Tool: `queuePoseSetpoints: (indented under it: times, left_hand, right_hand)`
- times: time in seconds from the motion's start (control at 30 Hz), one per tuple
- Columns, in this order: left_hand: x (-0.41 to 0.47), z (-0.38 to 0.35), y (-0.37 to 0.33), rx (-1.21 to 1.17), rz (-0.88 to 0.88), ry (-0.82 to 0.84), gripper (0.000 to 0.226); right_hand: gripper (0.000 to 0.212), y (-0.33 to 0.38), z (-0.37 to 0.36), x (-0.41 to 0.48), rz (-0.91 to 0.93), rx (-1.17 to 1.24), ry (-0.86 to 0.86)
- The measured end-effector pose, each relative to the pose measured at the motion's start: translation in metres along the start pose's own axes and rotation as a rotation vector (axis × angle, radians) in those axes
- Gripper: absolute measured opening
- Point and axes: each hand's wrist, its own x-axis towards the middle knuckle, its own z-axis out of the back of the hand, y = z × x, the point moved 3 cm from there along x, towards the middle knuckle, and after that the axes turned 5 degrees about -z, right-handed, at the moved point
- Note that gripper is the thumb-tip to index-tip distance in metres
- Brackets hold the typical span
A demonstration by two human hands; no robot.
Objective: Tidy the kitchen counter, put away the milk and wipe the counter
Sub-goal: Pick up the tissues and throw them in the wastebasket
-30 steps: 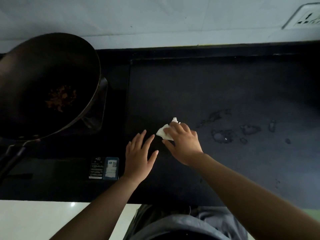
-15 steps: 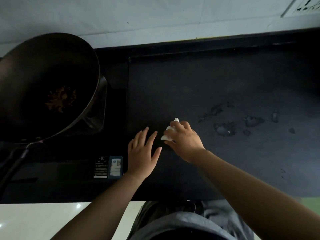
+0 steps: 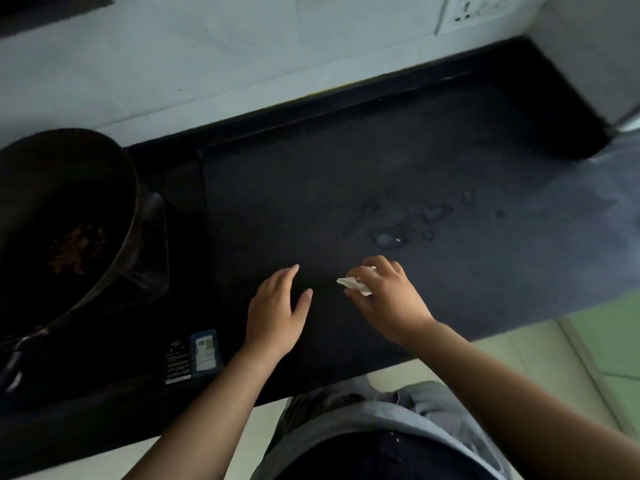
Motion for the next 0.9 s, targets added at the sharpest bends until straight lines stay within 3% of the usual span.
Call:
queuePoseSetpoints:
  times: [0.2, 0.43, 0.7, 0.9]
  left_hand:
    - [-0.035, -0.029, -0.078, -0.163, -0.133, 0.190, 0.043]
    - [-0.114, -0.082, -0.180, -0.218, -0.362, 0.384, 0.030]
    - [-0.247, -0.182, -0.316, -0.228, -0.694, 0.702, 0.025]
    - [-0.327, -0.249, -0.401, -0.096, -0.950, 0.974, 0.022]
  right_hand:
    - [0.024, -0.055, 0.029, -0.097, -0.187, 0.139, -0.130]
    - [0.026, -0.131, 0.053, -0.268, -0.456, 0.279, -0.364]
    - [0.019, -0.193, 0.054, -0.492, -0.802, 0.428, -0.699]
    - [0.031, -0.202, 0.029, -0.630, -1.132, 0.517, -0.969]
